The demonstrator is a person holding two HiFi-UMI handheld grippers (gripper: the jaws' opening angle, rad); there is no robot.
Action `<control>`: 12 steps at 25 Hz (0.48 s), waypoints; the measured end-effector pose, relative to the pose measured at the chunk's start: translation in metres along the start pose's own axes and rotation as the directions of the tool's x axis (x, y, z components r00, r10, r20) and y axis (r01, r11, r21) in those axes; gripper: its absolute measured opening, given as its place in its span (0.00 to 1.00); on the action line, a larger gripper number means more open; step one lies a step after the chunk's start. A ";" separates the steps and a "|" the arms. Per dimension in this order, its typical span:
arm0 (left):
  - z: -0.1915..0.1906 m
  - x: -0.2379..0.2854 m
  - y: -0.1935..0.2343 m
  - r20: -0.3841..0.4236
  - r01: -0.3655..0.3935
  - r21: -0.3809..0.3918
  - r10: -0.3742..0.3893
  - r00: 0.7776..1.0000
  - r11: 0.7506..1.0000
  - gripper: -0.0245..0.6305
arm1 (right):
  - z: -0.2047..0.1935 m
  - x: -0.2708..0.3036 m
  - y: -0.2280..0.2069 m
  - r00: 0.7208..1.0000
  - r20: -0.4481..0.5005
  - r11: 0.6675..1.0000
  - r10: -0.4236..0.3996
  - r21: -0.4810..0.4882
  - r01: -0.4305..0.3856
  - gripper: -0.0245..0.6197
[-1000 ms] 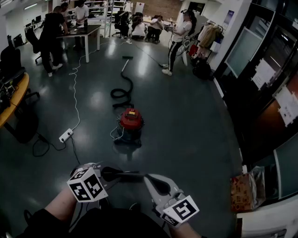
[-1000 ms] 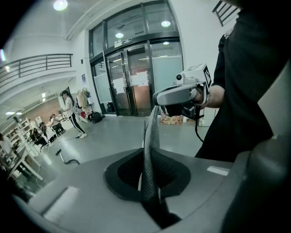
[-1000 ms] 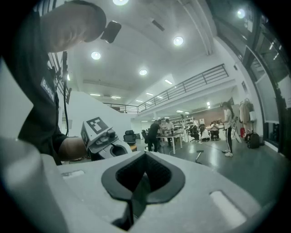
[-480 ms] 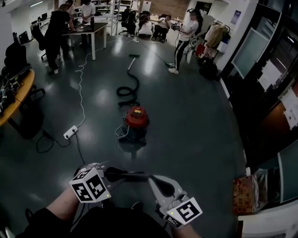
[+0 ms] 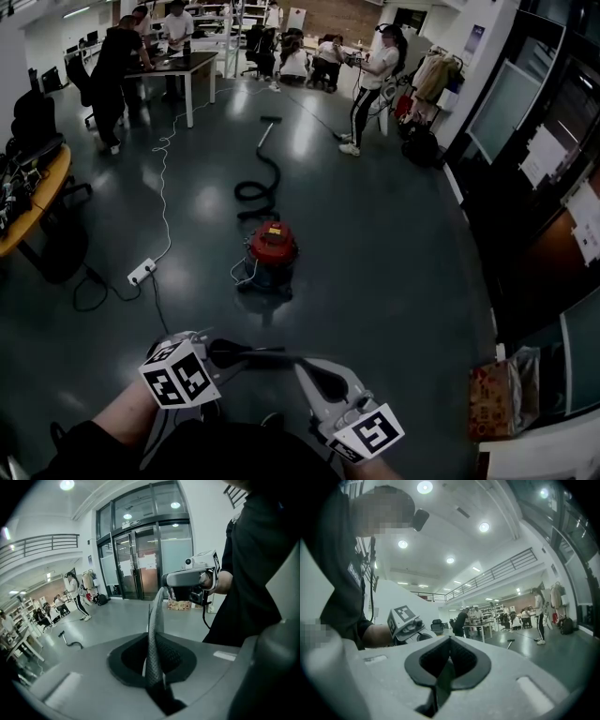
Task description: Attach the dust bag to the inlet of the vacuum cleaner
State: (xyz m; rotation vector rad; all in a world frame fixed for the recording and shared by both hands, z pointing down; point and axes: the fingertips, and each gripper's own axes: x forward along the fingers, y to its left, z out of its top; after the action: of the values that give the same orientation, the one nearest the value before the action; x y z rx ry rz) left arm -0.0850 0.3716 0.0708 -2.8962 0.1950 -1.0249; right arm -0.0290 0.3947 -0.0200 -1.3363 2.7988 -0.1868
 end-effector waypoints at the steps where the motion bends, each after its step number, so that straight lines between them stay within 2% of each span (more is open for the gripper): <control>1: 0.002 0.003 0.000 -0.002 -0.002 0.002 0.002 1.000 1.000 0.08 | 0.003 -0.002 -0.002 1.000 0.005 1.000 0.006 0.004 -0.006 0.04; 8: 0.005 0.037 0.007 -0.024 -0.041 0.016 0.042 0.999 0.999 0.08 | 0.002 -0.024 -0.044 1.000 0.017 1.000 0.010 -0.023 -0.010 0.04; 12: 0.002 0.054 0.015 -0.045 -0.032 0.009 0.032 0.998 0.999 0.08 | -0.001 -0.023 -0.072 1.000 0.002 1.000 -0.012 -0.025 0.012 0.04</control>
State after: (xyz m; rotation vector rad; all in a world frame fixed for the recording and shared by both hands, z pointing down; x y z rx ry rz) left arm -0.0432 0.3489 0.1015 -2.8543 0.2382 -1.0834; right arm 0.0414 0.3677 -0.0109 -1.3575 2.8014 -0.1513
